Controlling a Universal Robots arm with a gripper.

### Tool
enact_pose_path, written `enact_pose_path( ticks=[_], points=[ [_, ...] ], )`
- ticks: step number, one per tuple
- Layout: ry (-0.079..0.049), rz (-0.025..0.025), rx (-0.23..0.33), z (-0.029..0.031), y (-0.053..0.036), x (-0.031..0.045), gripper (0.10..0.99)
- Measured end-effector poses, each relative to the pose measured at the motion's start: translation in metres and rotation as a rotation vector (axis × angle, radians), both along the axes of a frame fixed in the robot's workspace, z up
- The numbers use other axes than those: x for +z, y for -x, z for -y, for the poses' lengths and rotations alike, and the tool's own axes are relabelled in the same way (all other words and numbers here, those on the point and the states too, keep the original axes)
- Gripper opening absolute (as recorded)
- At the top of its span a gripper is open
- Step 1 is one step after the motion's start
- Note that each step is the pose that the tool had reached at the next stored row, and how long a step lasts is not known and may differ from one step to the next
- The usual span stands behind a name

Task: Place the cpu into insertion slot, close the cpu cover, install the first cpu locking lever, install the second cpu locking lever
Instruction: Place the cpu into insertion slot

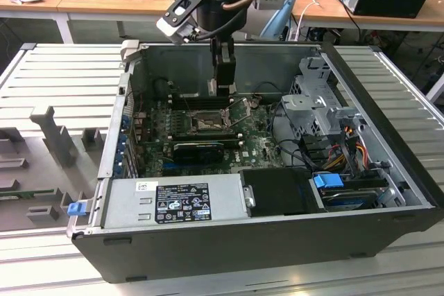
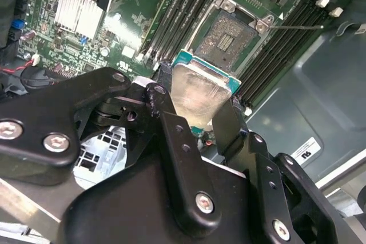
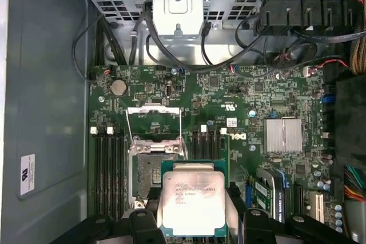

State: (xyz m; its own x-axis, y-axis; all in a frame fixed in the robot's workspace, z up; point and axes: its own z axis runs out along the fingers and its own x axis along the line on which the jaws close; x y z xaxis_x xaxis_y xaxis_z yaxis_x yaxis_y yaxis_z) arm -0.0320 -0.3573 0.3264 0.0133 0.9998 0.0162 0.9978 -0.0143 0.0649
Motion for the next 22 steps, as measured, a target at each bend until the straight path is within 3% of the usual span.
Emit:
enact_pose_path(
  ticks=[4,10,13,17,22],
  points=[
    [0.000,-0.0026,0.000,0.0000,0.0000,-0.0087,0.525],
    [0.000,-0.0026,0.001,-0.0001,0.0013,-0.0206,0.525],
    [0.000,-0.0027,0.001,-0.0001,0.0025,-0.0310,0.525],
    [0.000,-0.0027,0.001,-0.0001,0.0033,-0.0348,0.525],
    [0.000,-0.0028,0.001,-0.0001,0.0045,-0.0485,0.525]
  ],
)
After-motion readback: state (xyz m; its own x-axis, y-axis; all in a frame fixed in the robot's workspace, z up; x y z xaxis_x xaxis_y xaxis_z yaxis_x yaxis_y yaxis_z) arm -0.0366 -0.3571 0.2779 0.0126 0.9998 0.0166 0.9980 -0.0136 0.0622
